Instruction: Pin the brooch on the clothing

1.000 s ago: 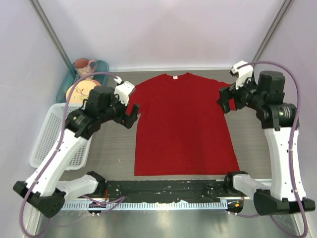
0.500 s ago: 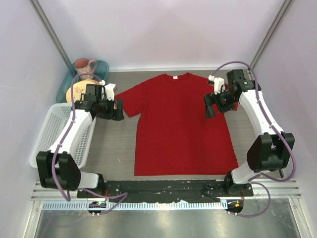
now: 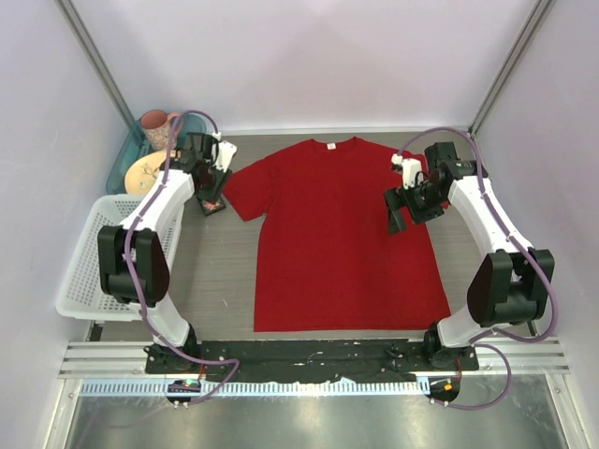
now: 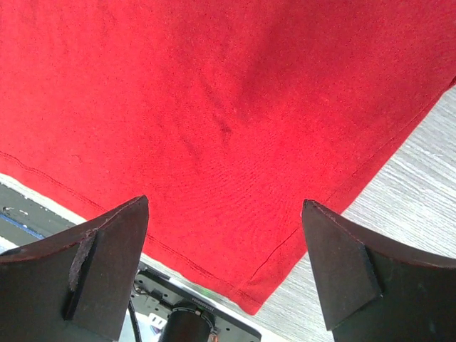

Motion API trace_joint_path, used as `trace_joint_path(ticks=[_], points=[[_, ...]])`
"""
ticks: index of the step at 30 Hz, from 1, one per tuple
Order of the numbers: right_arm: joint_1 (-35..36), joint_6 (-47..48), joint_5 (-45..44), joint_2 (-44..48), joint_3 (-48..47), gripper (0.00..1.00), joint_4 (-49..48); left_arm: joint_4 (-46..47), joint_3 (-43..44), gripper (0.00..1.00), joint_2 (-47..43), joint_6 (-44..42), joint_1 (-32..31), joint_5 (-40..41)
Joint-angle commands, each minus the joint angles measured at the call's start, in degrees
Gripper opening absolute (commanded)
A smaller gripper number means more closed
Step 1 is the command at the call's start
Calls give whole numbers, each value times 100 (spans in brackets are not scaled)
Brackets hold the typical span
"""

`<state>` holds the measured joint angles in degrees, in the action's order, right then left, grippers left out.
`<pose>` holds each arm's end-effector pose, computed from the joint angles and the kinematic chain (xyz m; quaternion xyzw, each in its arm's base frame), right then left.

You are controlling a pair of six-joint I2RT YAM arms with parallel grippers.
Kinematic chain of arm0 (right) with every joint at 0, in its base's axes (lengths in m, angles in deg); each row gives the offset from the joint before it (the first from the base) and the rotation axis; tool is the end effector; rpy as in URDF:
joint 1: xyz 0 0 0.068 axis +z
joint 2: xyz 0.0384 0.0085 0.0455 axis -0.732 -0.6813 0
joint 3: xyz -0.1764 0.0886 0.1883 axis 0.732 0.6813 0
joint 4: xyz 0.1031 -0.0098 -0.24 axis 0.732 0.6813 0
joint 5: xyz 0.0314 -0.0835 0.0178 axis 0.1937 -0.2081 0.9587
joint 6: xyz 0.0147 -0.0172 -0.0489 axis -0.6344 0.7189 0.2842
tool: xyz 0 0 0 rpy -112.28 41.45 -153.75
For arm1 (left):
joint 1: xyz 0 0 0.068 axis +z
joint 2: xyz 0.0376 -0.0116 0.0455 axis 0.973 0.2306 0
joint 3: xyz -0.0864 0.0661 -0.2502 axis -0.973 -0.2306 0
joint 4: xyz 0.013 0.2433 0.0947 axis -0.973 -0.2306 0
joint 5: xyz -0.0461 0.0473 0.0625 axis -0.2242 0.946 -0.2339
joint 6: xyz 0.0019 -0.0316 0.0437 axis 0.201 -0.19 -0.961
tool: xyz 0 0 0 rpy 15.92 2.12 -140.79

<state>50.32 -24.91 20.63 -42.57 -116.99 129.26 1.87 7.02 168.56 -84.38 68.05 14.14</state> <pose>0.2964 0.0286 0.2855 -0.2308 0.9456 0.1378 0.1831 0.3619 -0.0516 0.2687 0.2141 0.9314 0.0711 0.2857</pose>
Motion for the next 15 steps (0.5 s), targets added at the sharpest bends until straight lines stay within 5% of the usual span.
trace_joint_path(ticks=[1,6,15], points=[[25,-60,104,405,226,93,-180,18,307,51,215,317,-17,-268],[34,-78,121,572,367,93,-189,871,-246,59,233,1800,-17,-506],[25,-131,139,598,384,92,-128,1558,-300,58,654,2990,-17,688]])
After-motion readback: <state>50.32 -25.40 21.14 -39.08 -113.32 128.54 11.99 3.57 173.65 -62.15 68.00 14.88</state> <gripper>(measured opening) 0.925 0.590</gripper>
